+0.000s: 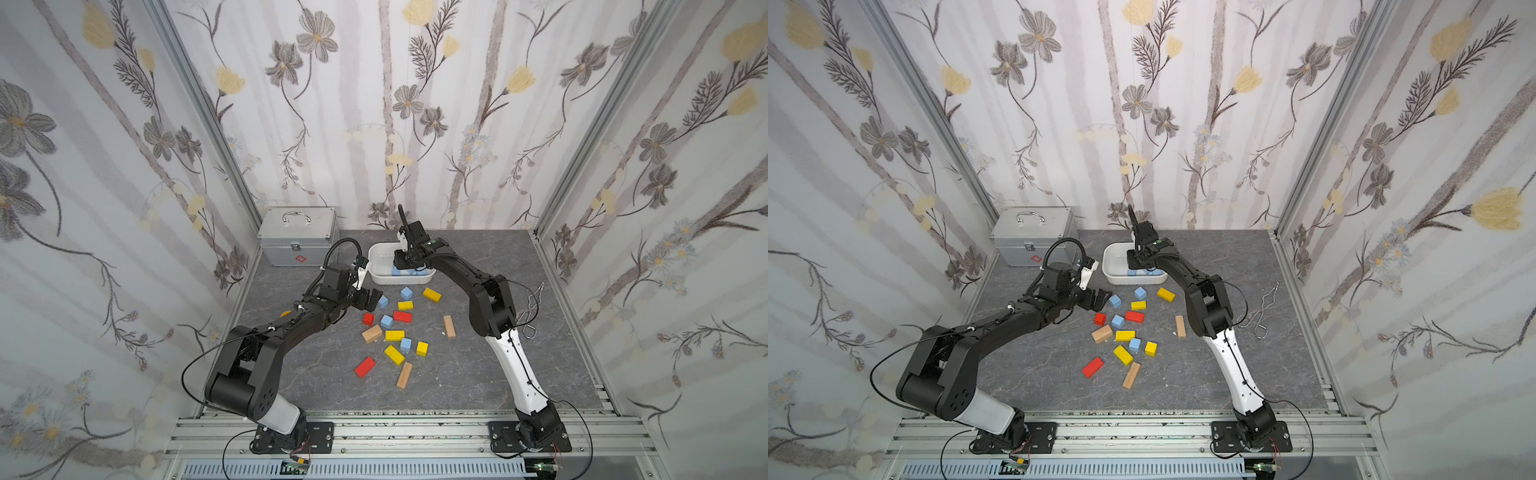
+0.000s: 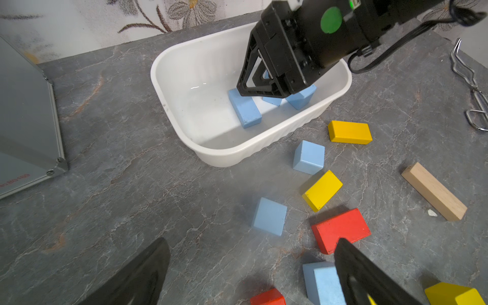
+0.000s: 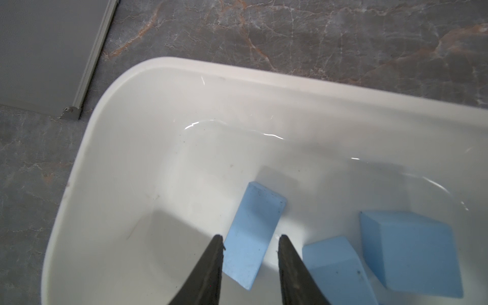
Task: Pick out the blue building blocks
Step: Place the building block in the storage box.
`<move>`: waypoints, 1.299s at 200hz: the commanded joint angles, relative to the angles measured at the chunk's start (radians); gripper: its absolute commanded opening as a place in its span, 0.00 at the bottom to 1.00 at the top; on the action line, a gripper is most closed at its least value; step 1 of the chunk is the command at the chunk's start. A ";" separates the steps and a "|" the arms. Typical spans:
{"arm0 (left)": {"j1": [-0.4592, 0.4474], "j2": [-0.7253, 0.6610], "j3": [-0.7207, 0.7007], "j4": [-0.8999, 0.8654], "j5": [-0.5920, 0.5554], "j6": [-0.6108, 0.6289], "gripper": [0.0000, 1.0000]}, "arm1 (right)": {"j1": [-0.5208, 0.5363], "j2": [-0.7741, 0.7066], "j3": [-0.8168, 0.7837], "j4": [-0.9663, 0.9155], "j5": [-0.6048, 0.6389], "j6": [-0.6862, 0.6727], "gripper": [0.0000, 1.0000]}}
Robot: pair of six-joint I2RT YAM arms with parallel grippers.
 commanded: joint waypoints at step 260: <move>-0.130 -0.318 0.112 -0.374 -0.161 -0.069 1.00 | 0.062 -0.824 -0.814 0.279 0.155 0.043 0.85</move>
